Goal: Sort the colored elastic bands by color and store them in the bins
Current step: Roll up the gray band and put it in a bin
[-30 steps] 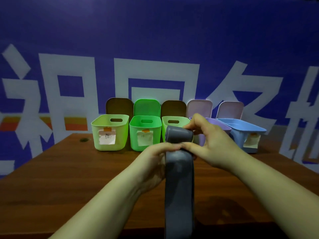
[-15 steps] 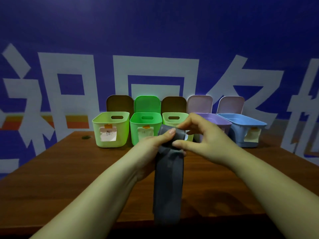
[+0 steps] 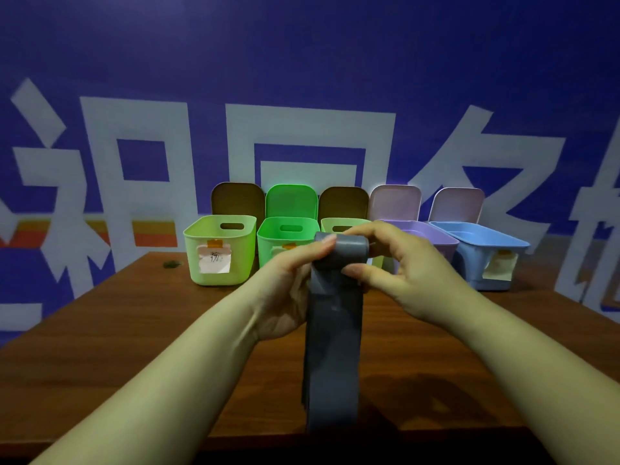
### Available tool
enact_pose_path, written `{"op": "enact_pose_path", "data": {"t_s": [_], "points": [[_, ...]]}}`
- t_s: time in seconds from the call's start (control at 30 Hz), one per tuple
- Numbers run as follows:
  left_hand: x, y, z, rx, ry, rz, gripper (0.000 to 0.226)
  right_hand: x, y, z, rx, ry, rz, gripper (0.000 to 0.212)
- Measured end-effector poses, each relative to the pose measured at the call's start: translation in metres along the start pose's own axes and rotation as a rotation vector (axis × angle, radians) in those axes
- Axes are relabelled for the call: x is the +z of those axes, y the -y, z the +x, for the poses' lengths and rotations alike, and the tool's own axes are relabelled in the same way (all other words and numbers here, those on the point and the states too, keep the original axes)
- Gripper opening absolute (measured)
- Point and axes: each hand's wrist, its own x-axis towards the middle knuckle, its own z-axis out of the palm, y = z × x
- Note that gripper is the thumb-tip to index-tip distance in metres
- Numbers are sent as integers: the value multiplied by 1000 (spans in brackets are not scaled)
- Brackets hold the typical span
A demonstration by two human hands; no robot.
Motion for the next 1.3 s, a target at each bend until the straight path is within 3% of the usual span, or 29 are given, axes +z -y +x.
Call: {"op": "enact_pose_path", "data": {"t_s": [0.13, 0.43, 0.5, 0.63, 0.77, 0.97, 1.1, 1.23, 1.3], "points": [[-3, -4, 0, -28, 0, 69, 68, 0, -1, 2, -50, -7, -28, 39], [-1, -3, 7, 99, -18, 160, 33, -1, -3, 8, -56, 12, -31, 46], [-3, -3, 9, 98, -16, 142, 35, -5, -3, 8, -9, 55, 45, 43], [-9, -3, 13, 119, -1, 169, 43, -11, -4, 7, 66, 66, 106, 58], [-11, -4, 19, 138, 0, 173, 49, -13, -2, 10, 67, 90, 47, 35], [-13, 1, 20, 152, 106, 102, 39, -14, -2, 11, 40, 98, 90, 36], [-20, 8, 22, 152, 216, 5, 71, -13, 0, 15, 44, 50, 166, 40], [-18, 19, 26, 124, 140, 83, 33, -11, -2, 15, 72, 13, 275, 45], [-16, 24, 28, 115, 61, 81, 29, -12, -3, 17, 69, -13, 269, 46]]}}
